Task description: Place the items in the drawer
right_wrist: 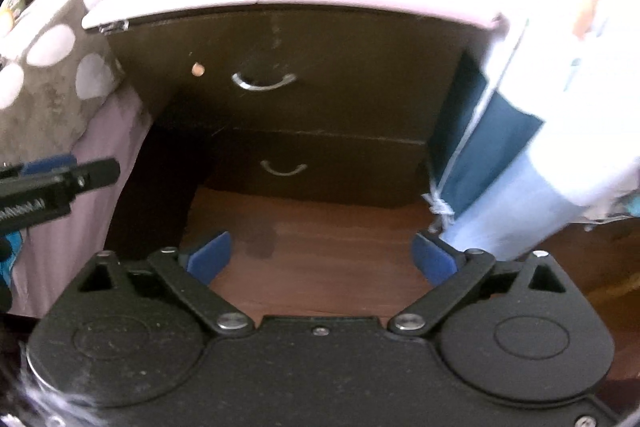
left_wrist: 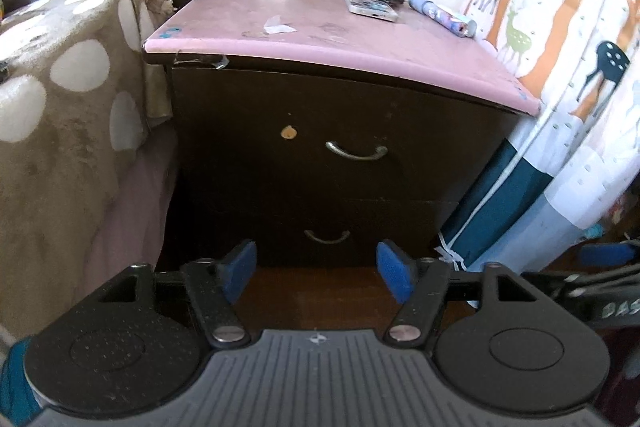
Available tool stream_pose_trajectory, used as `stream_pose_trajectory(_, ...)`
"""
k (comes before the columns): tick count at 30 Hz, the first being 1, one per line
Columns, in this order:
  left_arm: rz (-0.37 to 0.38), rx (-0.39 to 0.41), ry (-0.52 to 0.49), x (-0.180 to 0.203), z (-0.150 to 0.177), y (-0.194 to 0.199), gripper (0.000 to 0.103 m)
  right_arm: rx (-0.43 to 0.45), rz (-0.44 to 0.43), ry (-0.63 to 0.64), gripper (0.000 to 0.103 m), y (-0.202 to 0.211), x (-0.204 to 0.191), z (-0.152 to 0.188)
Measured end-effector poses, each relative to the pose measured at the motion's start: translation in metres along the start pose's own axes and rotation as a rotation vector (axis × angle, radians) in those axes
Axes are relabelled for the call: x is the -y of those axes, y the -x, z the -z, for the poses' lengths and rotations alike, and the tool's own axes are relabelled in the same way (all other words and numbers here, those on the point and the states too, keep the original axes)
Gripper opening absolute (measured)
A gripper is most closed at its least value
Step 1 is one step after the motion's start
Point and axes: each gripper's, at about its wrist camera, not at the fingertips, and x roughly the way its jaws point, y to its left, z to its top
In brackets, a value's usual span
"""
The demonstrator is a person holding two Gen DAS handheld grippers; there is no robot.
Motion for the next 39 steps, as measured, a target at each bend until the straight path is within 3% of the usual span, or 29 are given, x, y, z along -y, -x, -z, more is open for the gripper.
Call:
stream_pose_trajectory(20, -0.088, 0.160, -0.069, 0.091, -0.004, 0.127, 0.083, 0.196, -0.014, -0.047, 0.100, 0.133, 0.029, 0.009)
stream_pose_trajectory(27, -0.084, 0.221, -0.129, 0.113, -0.016, 0.173, 0.091, 0.253, -0.019, -0.039, 0.100, 0.164, 0.033, 0.014)
stream_pose_trajectory(35, -0.014, 0.266, -0.166, 0.130, -0.018, 0.213, 0.091, 0.310, -0.019, -0.008, 0.100, 0.191, 0.035, 0.018)
stream_pose_trajectory(39, -0.031, 0.291, -0.207, 0.139, -0.016, 0.226, 0.091, 0.323, -0.015, 0.005, 0.100, 0.199, 0.034, 0.021)
